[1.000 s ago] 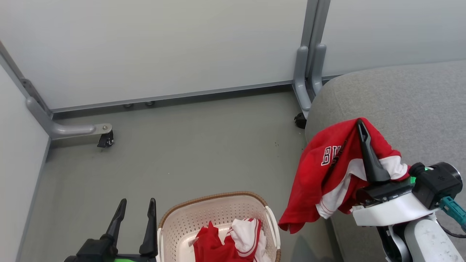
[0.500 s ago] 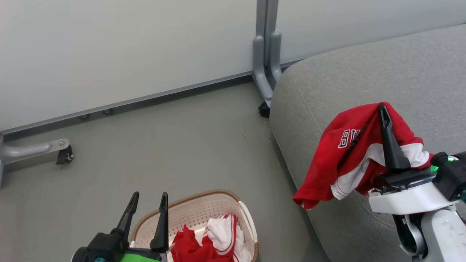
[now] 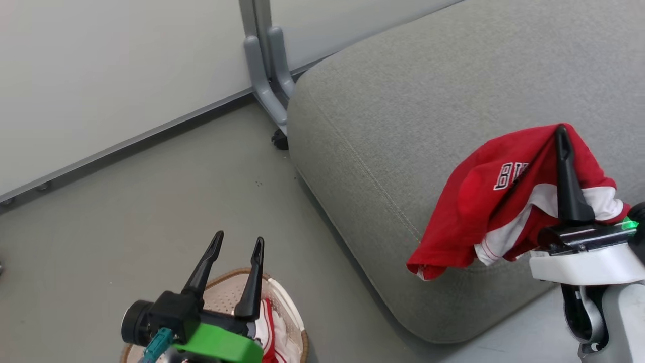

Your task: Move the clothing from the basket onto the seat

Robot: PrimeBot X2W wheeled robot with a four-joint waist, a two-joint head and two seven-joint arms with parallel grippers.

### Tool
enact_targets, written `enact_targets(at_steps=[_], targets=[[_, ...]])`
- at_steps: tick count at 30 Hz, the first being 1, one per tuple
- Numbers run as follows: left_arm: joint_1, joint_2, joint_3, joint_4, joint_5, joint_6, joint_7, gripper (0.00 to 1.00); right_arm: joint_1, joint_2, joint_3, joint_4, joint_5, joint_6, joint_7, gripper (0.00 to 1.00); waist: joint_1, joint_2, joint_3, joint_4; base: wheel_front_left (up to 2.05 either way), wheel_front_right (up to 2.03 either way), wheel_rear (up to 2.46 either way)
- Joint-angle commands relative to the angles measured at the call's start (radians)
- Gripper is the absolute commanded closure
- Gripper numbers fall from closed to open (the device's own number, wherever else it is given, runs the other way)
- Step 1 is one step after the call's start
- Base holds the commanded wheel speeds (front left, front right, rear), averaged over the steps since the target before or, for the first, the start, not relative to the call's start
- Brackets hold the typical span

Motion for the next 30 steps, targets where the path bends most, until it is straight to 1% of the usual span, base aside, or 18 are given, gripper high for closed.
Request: enact_targets(at_steps=[1,6,9,15,19,22,26,30], targets=[[-0.022,0.012,-0.005,0.001,-0.006,-0.003,0.0,0.0,0.006,0.008,-0.011,-0.01,-0.004,0.0,-0.003,1.0,0.0,-0.0001,0.057,-0.064,0.0,0.0,0.0],[-0.065,0.027,-0.049,0.01,-0.015,-0.003,0.0,0.0,0.024,0.025,-0.047,-0.032,-0.01,0.0,-0.003,1.0,0.0,-0.0001,0.075,-0.075,0.0,0.0,0.0],[-0.076,0.032,-0.058,0.016,-0.019,-0.003,0.0,0.0,0.024,0.029,-0.058,-0.041,-0.013,0.0,-0.003,1.0,0.0,-0.0001,0.08,-0.078,0.0,0.0,0.0],[-0.08,0.043,-0.075,0.021,-0.025,-0.003,0.0,0.0,-0.004,0.015,-0.058,-0.043,-0.018,0.0,-0.003,1.0,0.0,-0.0001,0.081,-0.083,0.0,0.0,0.0],[-0.057,0.047,-0.071,0.019,-0.026,-0.003,0.0,0.0,-0.045,-0.02,-0.033,-0.03,-0.022,0.0,-0.003,1.0,0.0,-0.0001,0.085,-0.087,0.0,0.0,0.0],[-0.046,0.055,-0.064,0.009,-0.018,-0.003,0.0,0.0,-0.106,-0.06,-0.016,-0.006,-0.016,0.0,-0.003,1.0,0.0,-0.0001,0.101,-0.091,0.0,0.0,0.0],[-0.056,0.069,-0.036,-0.021,0.006,-0.003,0.0,0.0,-0.248,-0.125,0.013,0.03,-0.015,0.0,-0.003,1.0,0.0,-0.0001,0.17,-0.095,0.0,0.0,0.0],[-0.091,0.105,-0.062,-0.049,0.023,-0.003,0.0,0.0,-0.4,-0.183,-0.003,0.079,0.008,0.0,-0.003,1.0,0.0,-0.0001,0.258,-0.061,0.0,0.0,0.0]])
